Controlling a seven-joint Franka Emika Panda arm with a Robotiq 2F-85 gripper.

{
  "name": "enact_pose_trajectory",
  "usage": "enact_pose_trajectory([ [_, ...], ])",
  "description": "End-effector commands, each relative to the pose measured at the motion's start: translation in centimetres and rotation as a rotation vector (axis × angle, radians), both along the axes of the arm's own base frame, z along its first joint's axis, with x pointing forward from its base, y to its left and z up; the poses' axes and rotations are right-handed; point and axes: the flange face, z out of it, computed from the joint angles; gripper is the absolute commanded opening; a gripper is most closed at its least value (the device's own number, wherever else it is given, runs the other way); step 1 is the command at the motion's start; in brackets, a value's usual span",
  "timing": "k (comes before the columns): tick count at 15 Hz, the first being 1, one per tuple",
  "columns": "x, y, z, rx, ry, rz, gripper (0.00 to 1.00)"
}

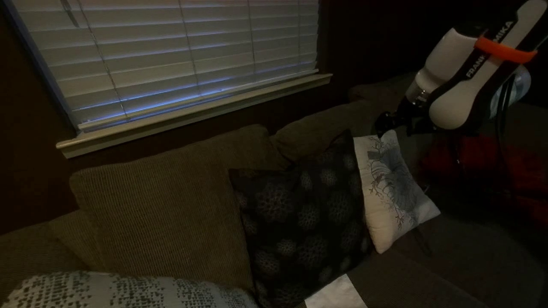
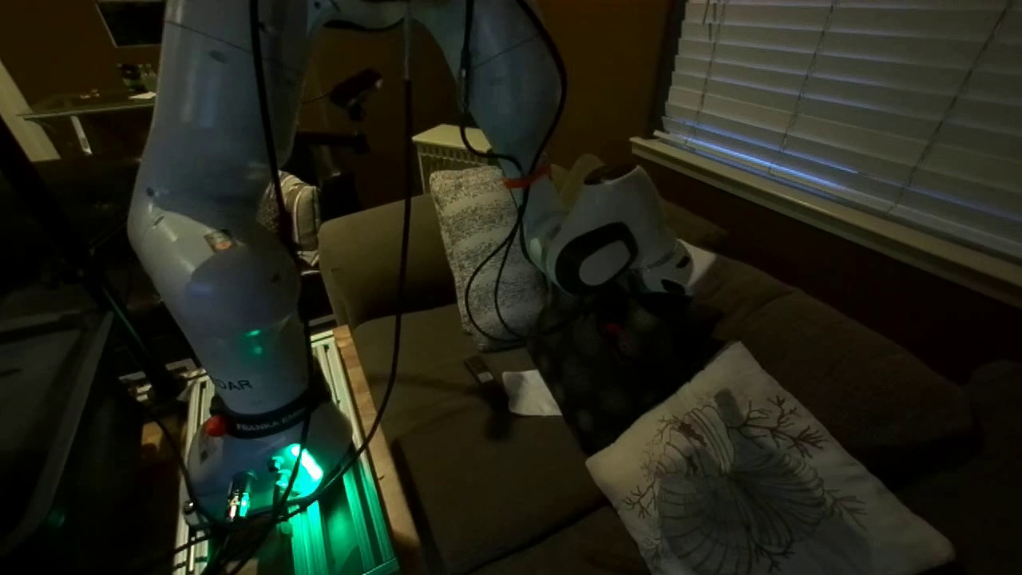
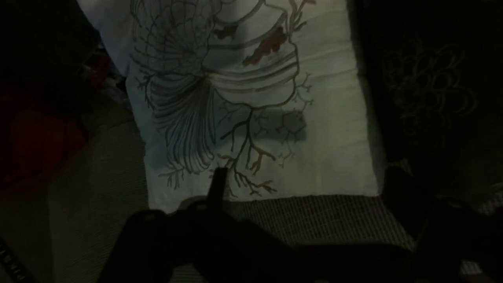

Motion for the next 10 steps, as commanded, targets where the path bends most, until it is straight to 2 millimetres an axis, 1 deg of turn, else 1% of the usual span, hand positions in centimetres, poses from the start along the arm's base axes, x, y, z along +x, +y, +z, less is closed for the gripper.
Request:
enact_pose_trajectory([
  [1,-0.8,0.4,1.5,0.088,0.088,0.019,1.0],
  [4,-0.8,0.7,1.7,0.12,0.143,0.038,1.0],
  [8,-1.2,2.2,1.2,0.141,0.189,0.105,1.0],
  [10,-1.4,2.6,0.9,0.146,0.196,0.122,1.0],
])
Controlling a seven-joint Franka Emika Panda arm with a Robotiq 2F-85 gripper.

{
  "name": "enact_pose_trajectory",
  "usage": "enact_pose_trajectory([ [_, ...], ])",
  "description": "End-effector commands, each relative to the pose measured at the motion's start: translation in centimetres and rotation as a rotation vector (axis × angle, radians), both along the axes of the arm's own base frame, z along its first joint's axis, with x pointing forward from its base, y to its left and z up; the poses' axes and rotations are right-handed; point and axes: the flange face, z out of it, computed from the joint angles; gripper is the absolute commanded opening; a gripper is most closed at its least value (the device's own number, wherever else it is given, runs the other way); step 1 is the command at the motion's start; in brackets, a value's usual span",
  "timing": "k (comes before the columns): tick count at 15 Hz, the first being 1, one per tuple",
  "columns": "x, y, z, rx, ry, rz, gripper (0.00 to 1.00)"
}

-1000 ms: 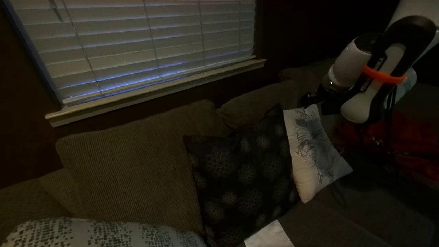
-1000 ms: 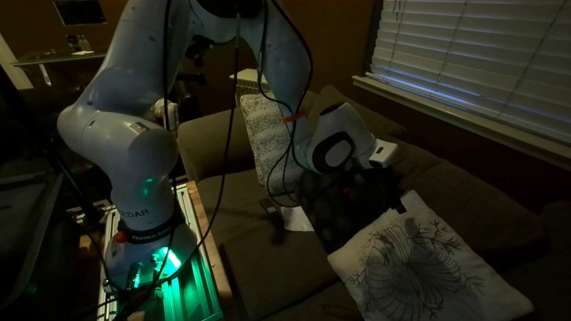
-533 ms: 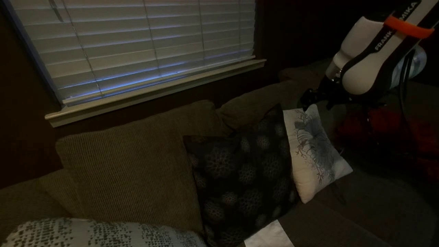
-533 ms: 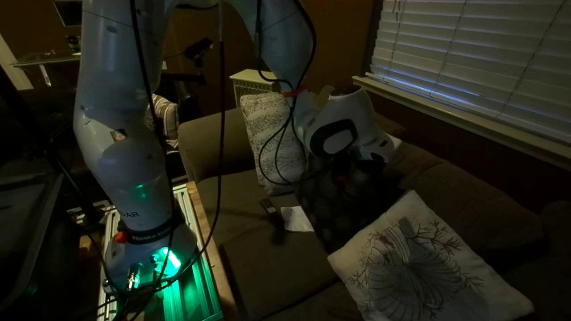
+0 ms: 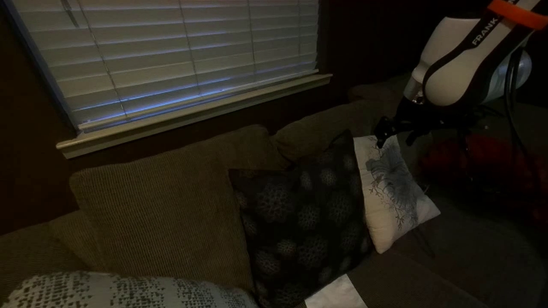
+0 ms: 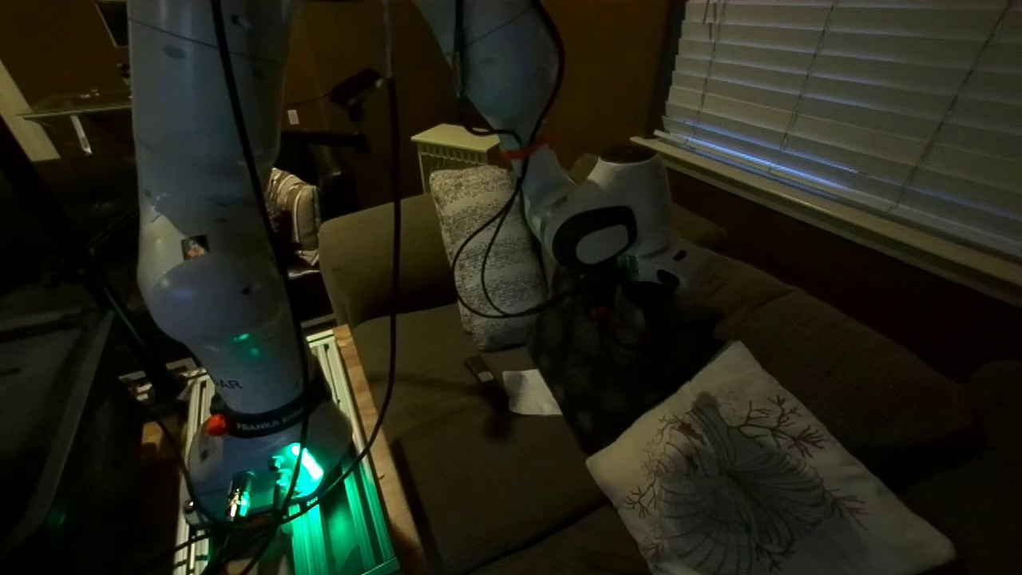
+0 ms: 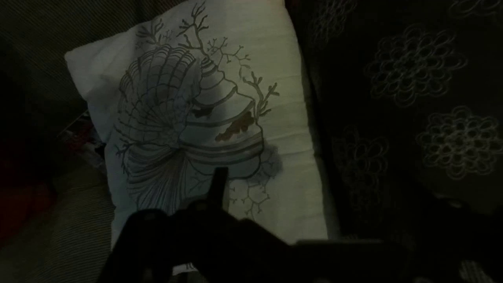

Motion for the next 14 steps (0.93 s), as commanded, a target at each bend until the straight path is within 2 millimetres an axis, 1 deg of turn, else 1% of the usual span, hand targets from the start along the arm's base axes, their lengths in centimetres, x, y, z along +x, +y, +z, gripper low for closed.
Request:
enact_pose_trajectory([
  [1,-1.1,0.6,0.6,0.021,0.018,0.042,1.0],
  [6,-2.2,0.9,0.5,0.007,0.022,0.051,1.0],
  [7,-0.9,0.5,-0.5,0.008,0.02,0.033,1.0],
  [14,-1.5,0.6,-0.3,0.011,0.022,0.033,1.0],
])
